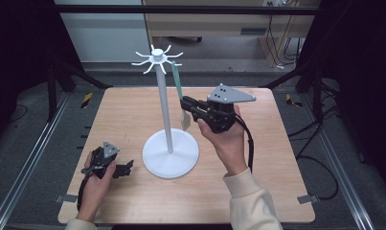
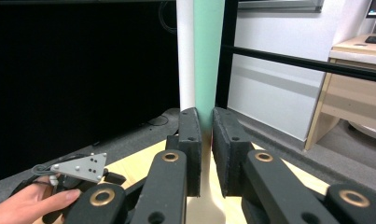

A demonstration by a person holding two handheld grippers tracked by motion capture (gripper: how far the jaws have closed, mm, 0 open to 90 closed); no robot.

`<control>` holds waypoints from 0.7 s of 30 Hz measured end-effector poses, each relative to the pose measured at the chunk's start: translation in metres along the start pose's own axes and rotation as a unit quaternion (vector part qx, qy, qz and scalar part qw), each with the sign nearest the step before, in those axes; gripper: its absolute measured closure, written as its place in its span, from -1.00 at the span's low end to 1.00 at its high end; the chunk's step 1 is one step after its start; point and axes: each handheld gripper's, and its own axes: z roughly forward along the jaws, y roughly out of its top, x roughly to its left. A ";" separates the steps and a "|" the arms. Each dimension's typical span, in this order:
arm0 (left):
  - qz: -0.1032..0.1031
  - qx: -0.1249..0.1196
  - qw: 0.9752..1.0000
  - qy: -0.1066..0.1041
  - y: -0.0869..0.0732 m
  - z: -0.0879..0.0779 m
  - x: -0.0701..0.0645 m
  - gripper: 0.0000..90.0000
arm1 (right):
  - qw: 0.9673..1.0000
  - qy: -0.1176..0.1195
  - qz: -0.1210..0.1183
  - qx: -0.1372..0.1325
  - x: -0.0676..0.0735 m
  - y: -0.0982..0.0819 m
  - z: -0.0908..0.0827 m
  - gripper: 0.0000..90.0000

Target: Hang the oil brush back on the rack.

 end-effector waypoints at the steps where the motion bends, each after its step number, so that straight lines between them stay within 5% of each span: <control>1: 0.000 0.000 1.000 0.001 0.000 0.000 0.000 -0.94 | 1.000 -0.001 0.001 -0.002 0.000 0.000 0.001 0.83; 11: -0.001 -0.001 1.000 0.000 0.000 0.000 0.000 -0.94 | 1.000 0.007 0.007 -0.006 -0.001 -0.001 0.007 0.80; 21: -0.001 -0.001 1.000 0.000 0.000 -0.001 0.000 -0.94 | 1.000 -0.008 -0.001 0.004 0.001 0.000 0.006 0.47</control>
